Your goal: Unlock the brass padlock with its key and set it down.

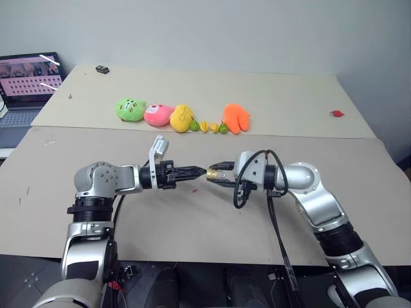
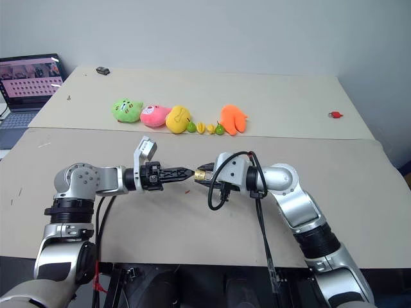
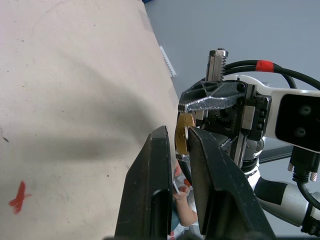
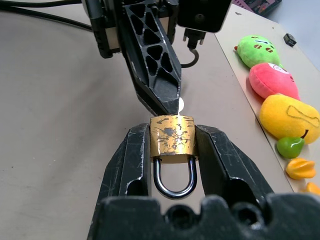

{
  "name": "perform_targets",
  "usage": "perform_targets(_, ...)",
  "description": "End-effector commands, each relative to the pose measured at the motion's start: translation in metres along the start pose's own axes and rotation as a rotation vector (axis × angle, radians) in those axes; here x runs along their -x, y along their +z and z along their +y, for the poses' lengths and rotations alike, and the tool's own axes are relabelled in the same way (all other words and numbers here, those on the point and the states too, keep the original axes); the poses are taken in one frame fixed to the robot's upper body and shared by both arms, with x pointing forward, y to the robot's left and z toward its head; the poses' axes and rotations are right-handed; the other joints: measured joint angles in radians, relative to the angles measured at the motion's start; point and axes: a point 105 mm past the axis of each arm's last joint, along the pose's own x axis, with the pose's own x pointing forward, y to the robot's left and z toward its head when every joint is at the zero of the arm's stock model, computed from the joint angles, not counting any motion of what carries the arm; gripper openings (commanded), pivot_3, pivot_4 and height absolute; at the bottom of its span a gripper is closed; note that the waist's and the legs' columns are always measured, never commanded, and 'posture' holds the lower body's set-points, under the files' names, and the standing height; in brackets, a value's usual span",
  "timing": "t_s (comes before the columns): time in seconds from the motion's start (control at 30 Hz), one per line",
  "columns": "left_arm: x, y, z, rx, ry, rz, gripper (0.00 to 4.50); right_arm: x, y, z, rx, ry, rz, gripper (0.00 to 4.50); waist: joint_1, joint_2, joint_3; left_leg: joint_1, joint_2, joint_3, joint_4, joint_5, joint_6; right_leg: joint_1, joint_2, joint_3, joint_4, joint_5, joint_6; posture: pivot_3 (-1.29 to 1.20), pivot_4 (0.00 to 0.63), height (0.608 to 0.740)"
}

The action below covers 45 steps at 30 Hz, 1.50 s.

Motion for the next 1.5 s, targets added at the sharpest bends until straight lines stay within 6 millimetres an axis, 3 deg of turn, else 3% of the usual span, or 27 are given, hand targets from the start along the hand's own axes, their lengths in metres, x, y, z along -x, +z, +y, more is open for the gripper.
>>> perform_targets(0.03,-0.003,0.000,-0.011,-0.014,-0.057,0.004,0.66,0.003,0.018,-0.010,0.056,-0.031,-0.048,0.93,0.000,0.000,0.000,0.000,0.000,0.000,0.000,0.000,0.000,0.000,0.000,0.000,0.000,0.000,0.000,0.00,0.150,0.722)
perform_targets(0.1,-0.003,0.000,-0.011,-0.013,-0.055,0.001,0.66,0.003,0.018,-0.010,0.057,-0.032,-0.049,0.93,0.000,0.000,0.000,0.000,0.000,0.000,0.000,0.000,0.000,0.000,0.000,0.000,0.000,0.000,0.000,0.00,0.150,0.722)
perform_targets(0.2,-0.001,0.001,-0.010,-0.011,-0.049,-0.008,0.02,0.002,0.018,-0.011,0.052,-0.037,-0.052,0.93,0.000,0.000,0.000,0.000,0.000,0.000,0.000,0.000,0.000,0.000,0.000,0.000,0.000,0.000,0.000,0.00,0.150,0.722)
perform_targets(0.7,0.000,0.006,-0.004,-0.082,0.007,-0.012,0.02,0.001,0.016,-0.007,0.031,-0.026,-0.051,0.93,0.000,0.000,0.000,0.000,0.000,0.000,0.000,0.000,0.000,0.000,0.000,0.000,0.000,0.000,0.000,0.00,0.150,0.722)
perform_targets(0.8,-0.003,0.007,0.000,-0.211,0.036,-0.017,0.02,0.001,0.015,-0.007,0.021,-0.028,-0.052,0.93,0.000,0.000,0.000,0.000,0.000,0.000,0.000,0.000,0.000,0.000,0.000,0.000,0.000,0.000,0.000,0.00,0.150,0.722)
perform_targets(0.97,-0.002,0.007,0.000,-0.580,0.028,-0.031,0.02,0.001,0.014,-0.008,0.009,-0.038,-0.053,0.93,0.002,0.000,0.000,0.000,0.000,0.000,0.000,0.000,0.000,0.000,0.000,0.000,-0.001,0.000,-0.001,0.00,0.150,0.722)
perform_targets(1.1,0.000,0.007,0.002,-0.725,0.011,-0.038,0.02,0.001,0.014,-0.008,0.002,-0.041,-0.053,0.93,0.005,0.000,0.000,0.000,0.000,0.001,0.000,0.000,0.000,0.000,0.000,0.000,-0.001,0.000,-0.001,0.00,0.150,0.722)
perform_targets(1.23,0.002,0.007,-0.002,-0.699,-0.034,-0.046,0.02,0.001,0.013,-0.008,-0.003,-0.042,-0.053,0.93,0.004,0.000,0.000,-0.001,0.000,0.001,0.000,0.000,0.000,0.000,0.000,0.000,-0.001,0.000,-0.001,0.00,0.150,0.722)
perform_targets(1.37,0.006,0.018,-0.007,-0.473,-0.067,-0.085,0.02,0.002,0.012,-0.007,-0.006,-0.040,-0.049,0.93,0.004,0.000,0.000,-0.001,0.000,0.000,0.000,0.000,0.000,0.000,0.000,0.000,-0.001,0.000,0.000,0.00,0.150,0.722)
perform_targets(1.5,0.010,0.033,-0.007,-0.359,-0.060,-0.152,0.02,0.002,0.012,-0.006,-0.007,-0.037,-0.048,0.93,0.003,0.000,0.000,0.000,0.000,0.000,0.000,0.000,0.000,0.000,0.000,0.000,-0.001,-0.001,0.002,0.00,0.150,0.722)
